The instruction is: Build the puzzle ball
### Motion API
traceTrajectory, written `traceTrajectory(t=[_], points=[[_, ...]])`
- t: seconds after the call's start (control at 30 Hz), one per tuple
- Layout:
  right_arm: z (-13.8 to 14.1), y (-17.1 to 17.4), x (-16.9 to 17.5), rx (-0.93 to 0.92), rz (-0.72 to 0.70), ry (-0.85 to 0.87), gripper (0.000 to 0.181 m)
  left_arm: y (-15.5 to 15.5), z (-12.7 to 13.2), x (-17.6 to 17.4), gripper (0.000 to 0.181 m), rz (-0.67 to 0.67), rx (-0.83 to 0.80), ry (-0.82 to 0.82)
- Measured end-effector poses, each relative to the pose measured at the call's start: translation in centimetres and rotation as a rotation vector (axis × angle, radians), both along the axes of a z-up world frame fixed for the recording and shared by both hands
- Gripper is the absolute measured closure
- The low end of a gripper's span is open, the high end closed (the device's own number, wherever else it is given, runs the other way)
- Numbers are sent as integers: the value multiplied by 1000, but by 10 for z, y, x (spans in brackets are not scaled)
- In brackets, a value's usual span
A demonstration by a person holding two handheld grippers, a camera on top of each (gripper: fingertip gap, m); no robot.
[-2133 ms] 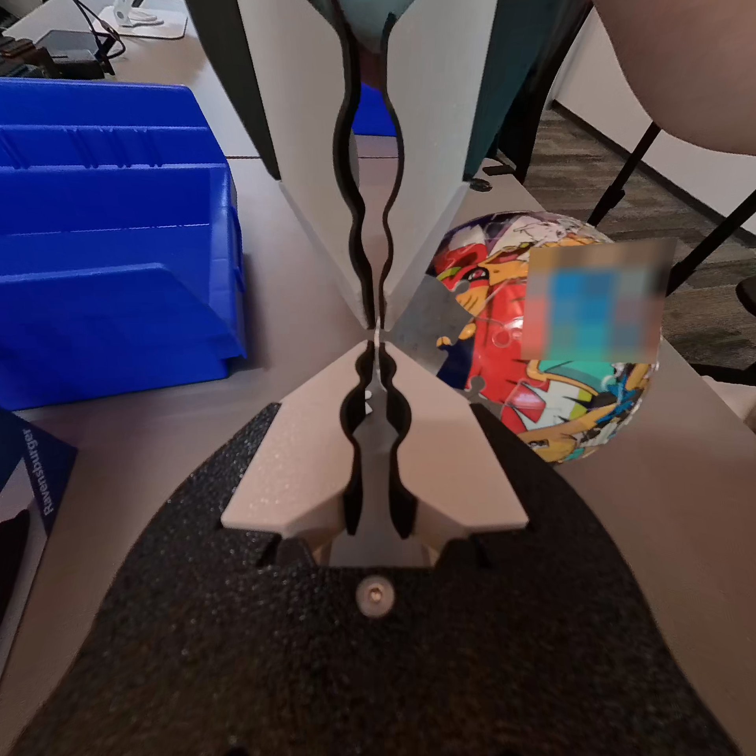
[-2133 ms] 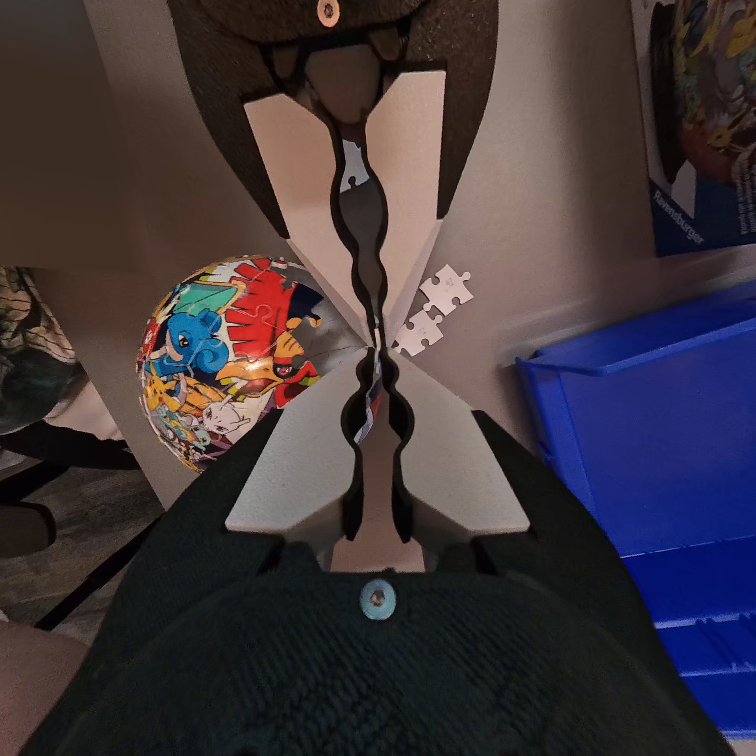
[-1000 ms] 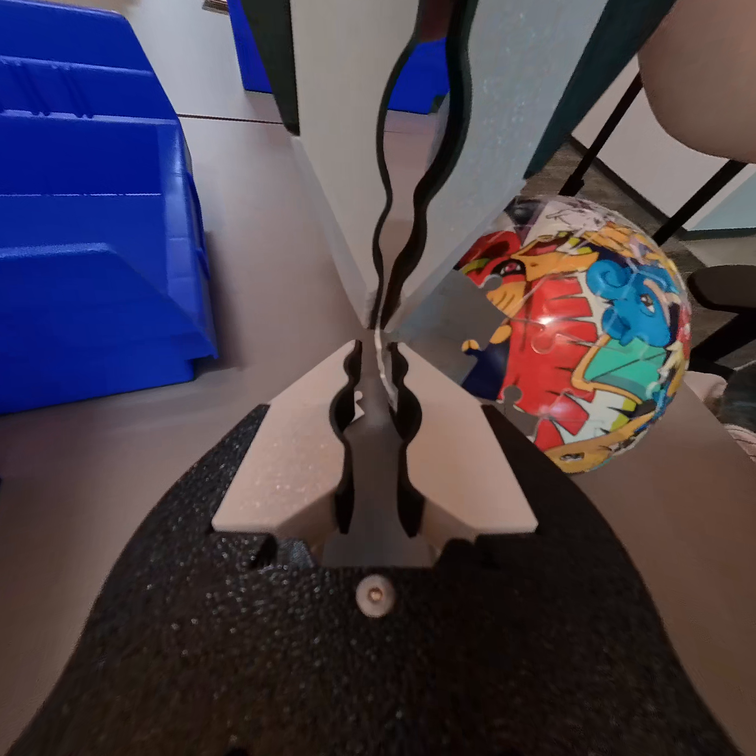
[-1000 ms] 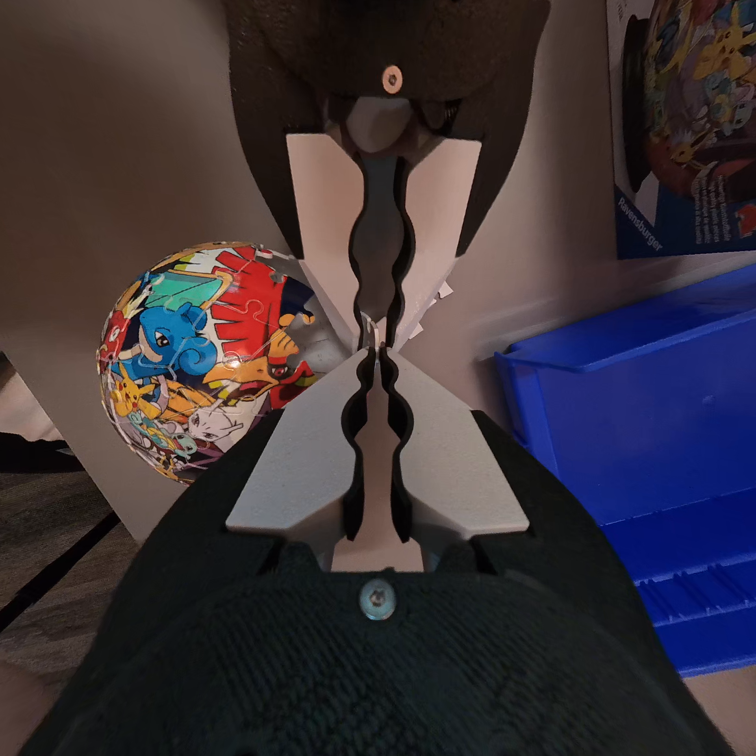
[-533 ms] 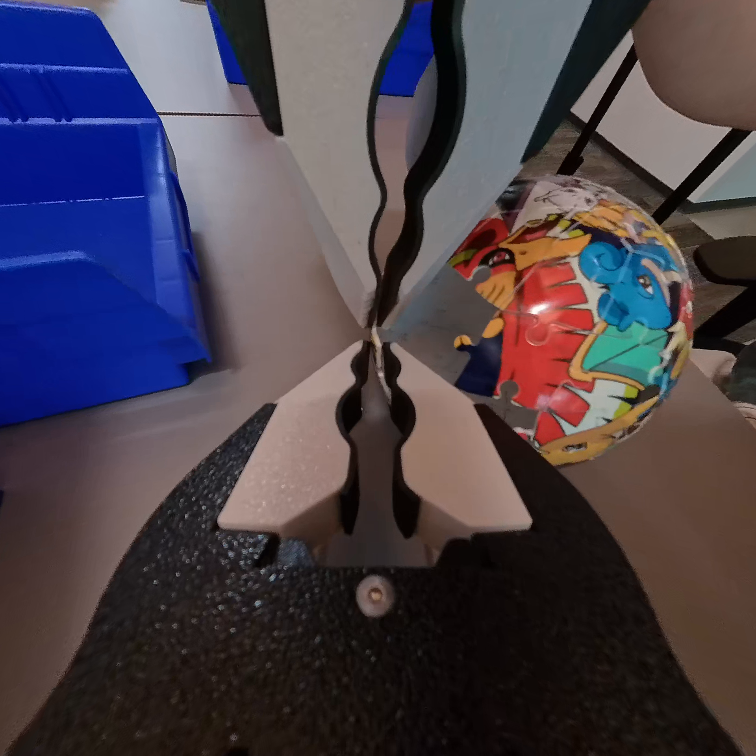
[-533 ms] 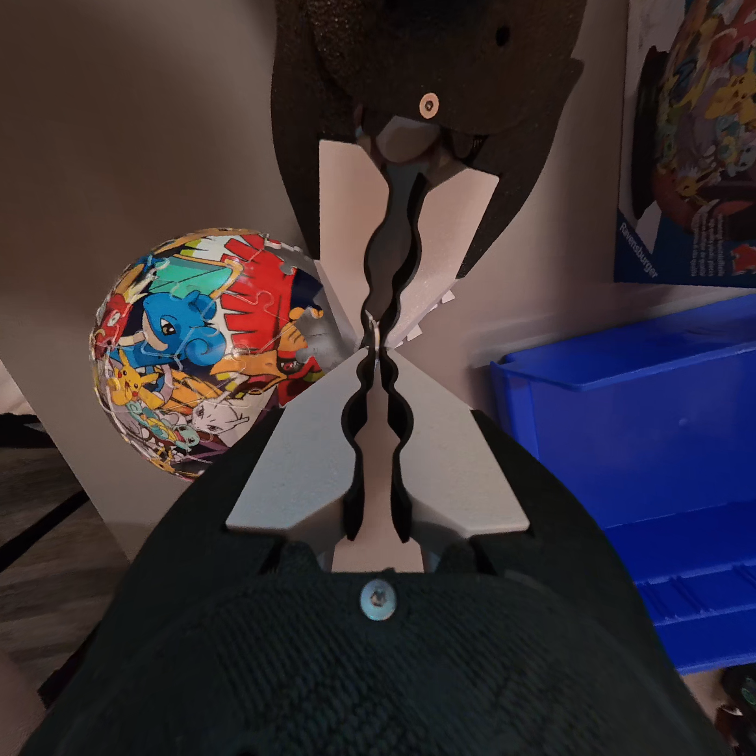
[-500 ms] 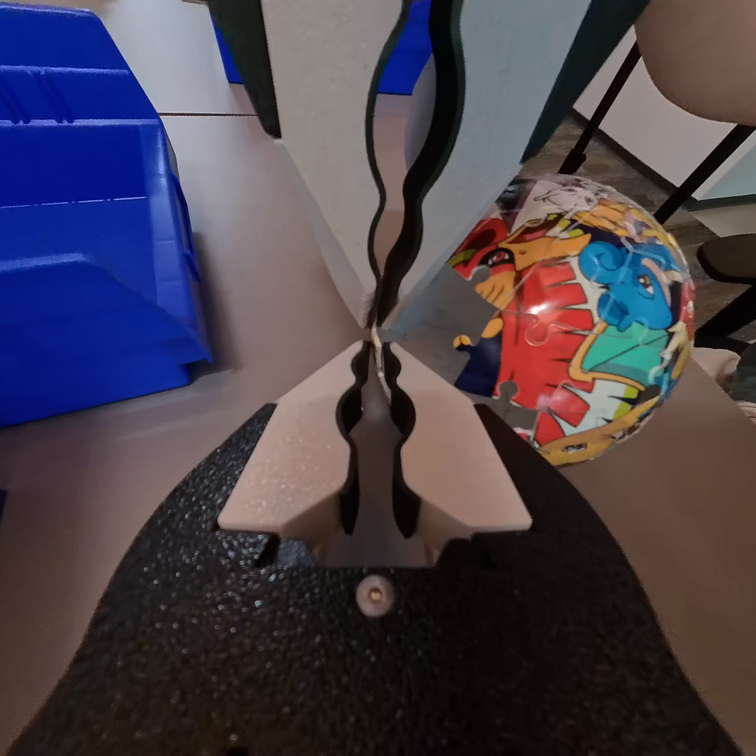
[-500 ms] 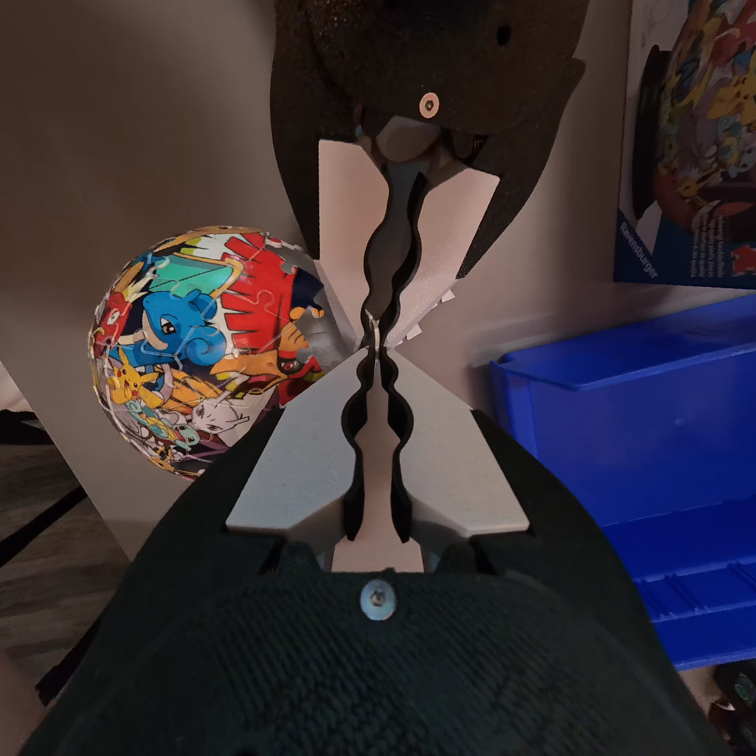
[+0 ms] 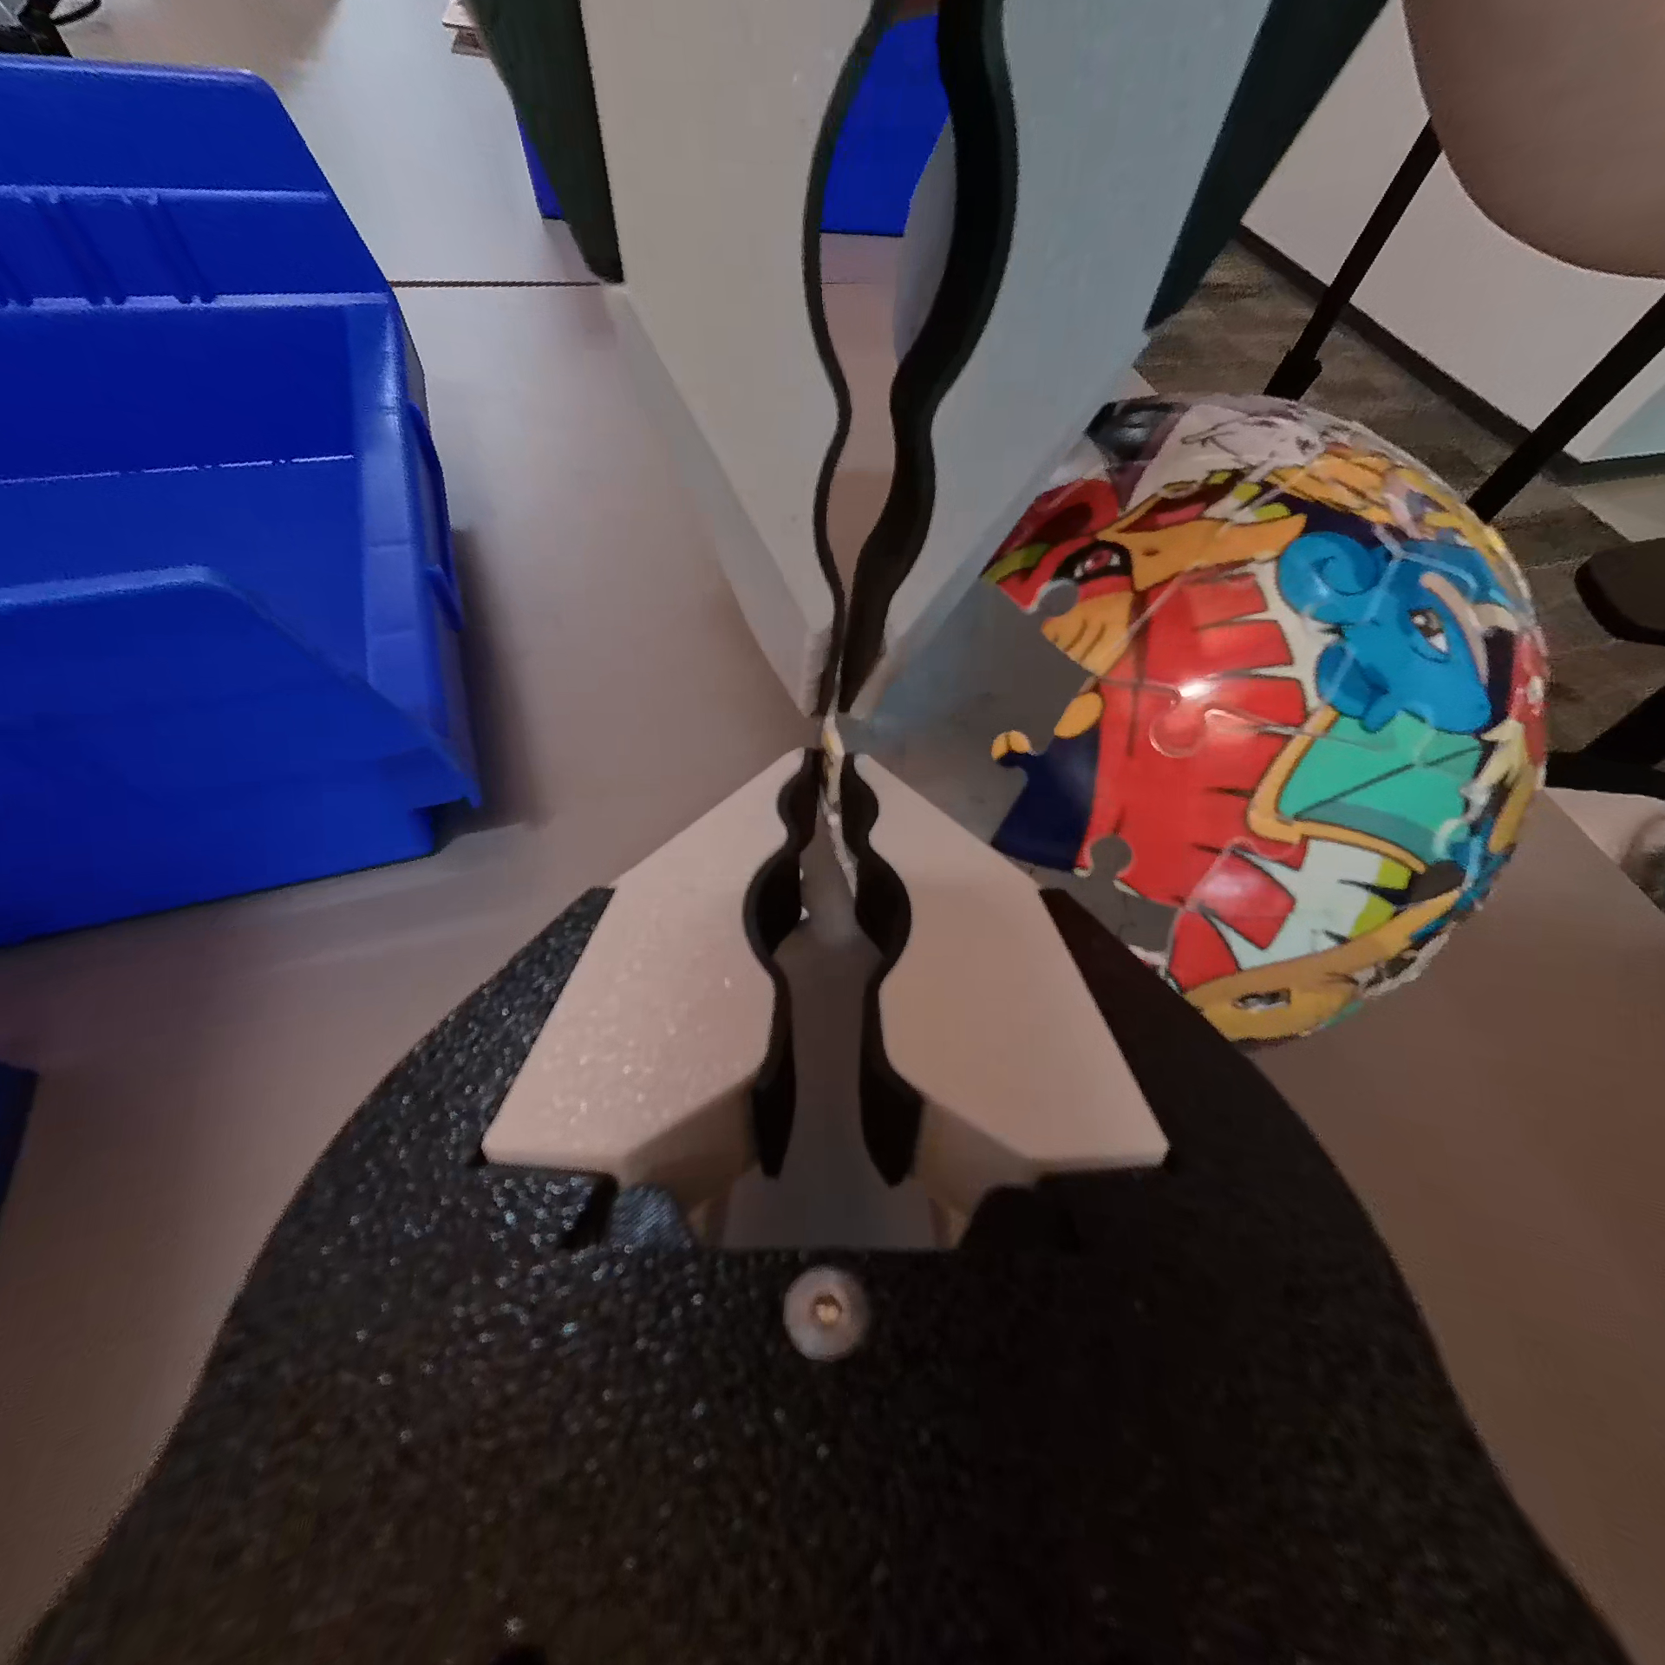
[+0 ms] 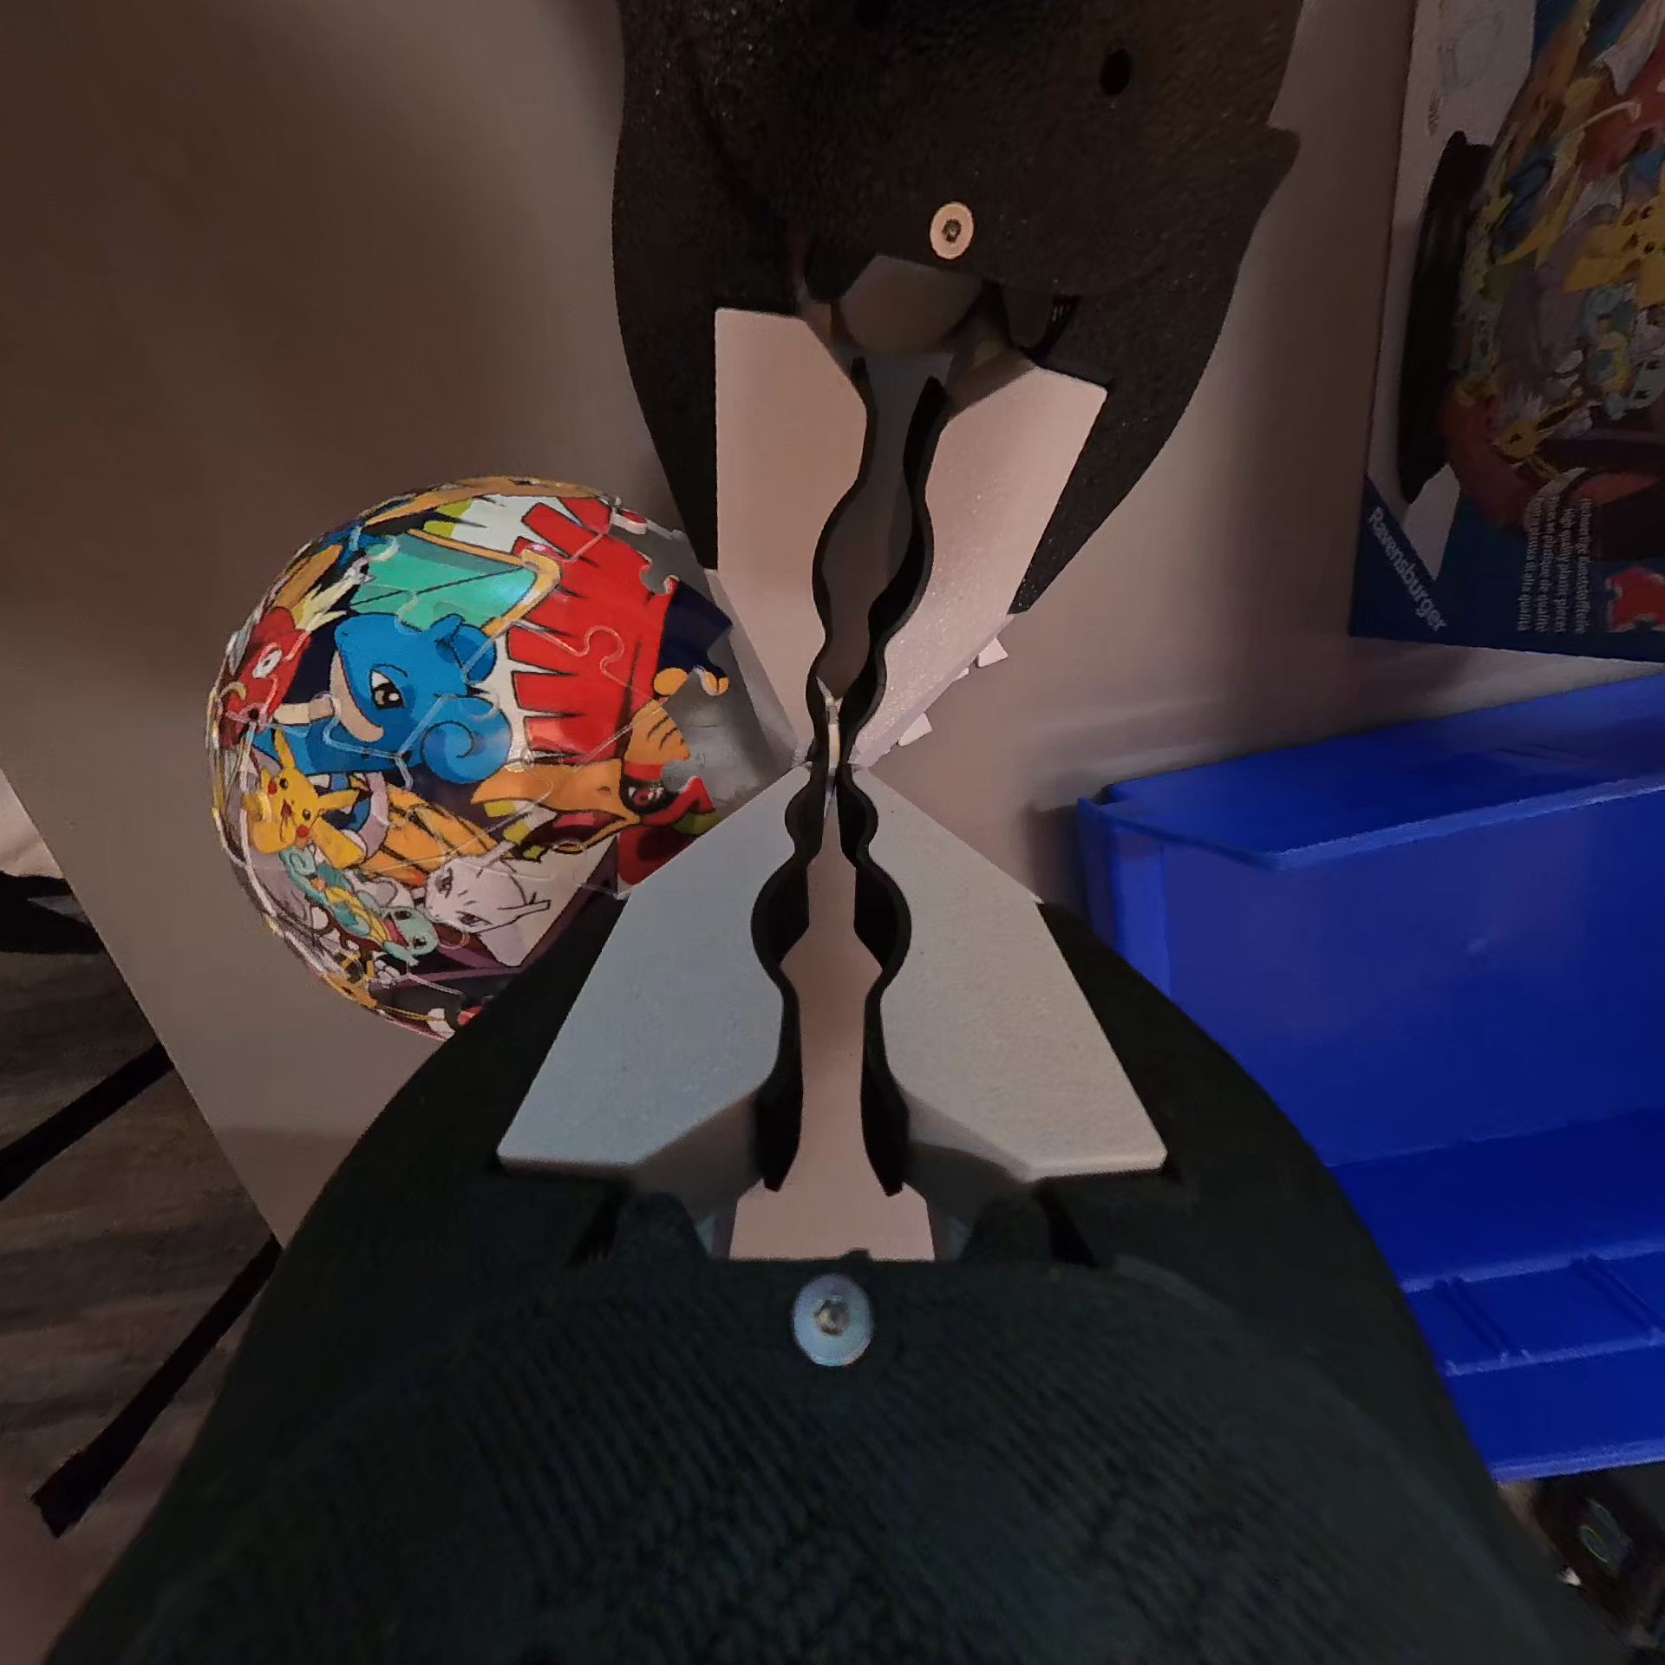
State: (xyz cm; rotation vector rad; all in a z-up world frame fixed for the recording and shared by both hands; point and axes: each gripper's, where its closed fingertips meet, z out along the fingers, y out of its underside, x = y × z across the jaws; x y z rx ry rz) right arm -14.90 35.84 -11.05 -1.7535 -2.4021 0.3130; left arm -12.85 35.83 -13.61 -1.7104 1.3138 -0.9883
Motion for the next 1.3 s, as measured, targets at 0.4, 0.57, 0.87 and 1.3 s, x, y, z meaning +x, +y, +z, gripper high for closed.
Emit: traceTrajectory(t=[0.4, 0.57, 0.87, 1.3], points=[[-2, 4, 0, 8, -26, 12, 181, 1, 4, 3, 179, -11, -25, -68], [-2, 3, 1, 40, 7, -21, 181, 3, 3, 3, 179, -1, 8, -60], [0, 2, 1, 22, -19, -27, 181, 5, 4, 2, 180, 11, 16, -53], [-2, 7, 4, 31, -60, -28, 181, 4, 14, -13, 161, -36, 13, -14]])
